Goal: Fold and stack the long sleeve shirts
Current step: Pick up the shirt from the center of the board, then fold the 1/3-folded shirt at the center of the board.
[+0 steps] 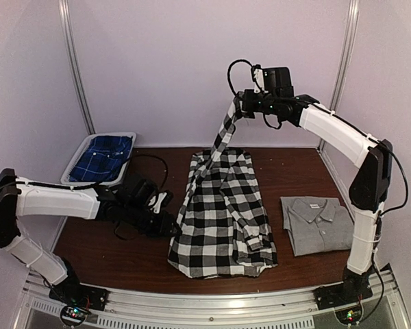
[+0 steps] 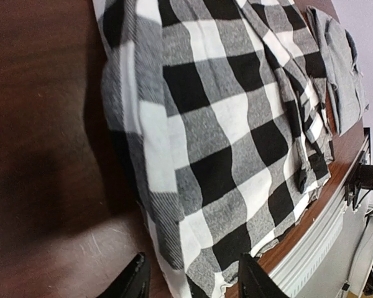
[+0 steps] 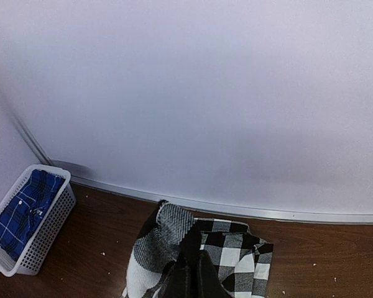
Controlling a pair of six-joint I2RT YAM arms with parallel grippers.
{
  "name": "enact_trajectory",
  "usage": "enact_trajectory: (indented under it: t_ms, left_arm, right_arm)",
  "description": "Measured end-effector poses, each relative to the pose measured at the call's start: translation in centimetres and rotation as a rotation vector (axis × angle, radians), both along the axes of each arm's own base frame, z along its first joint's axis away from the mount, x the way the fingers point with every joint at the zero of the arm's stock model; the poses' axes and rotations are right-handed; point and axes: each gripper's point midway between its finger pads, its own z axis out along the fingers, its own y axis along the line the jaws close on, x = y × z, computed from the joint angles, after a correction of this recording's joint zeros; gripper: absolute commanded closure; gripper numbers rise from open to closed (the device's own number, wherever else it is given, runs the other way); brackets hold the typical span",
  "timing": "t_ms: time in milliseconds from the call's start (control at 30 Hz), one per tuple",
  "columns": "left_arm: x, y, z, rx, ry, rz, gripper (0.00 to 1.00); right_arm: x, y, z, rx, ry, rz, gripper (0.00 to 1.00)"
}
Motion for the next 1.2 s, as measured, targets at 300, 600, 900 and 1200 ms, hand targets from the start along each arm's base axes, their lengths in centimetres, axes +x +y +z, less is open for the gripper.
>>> enact_trajectory:
  t_ms: [300,600,900,1200]
  left_arm:
    - [-3.5,-1.0,-0.9,0.069,0.029,-0.019,1.0]
    - [-2.6,-5.3,3.4,0.03,-0.061,-0.086,1.0]
    - [-2.7,-10.5,3.2,0.015,-0.063,-0.235,1.0]
    - [-2.4,-14.4,1.2,0.003,-0.02,-0.343,1.0]
  right_arm:
    - [0.1,0.3,0.6,0.001,-0.027,0.016,1.0]
    - [0.8,-1.2,0.5,-0.03,-0.036,-0.013,1.0]
    - [1.3,-5.6,-1.9,-0.077,0.009,-0.097,1.0]
    - [-0.3,-8.3,-0.7,-0.077,-0.007,-0.134,1.0]
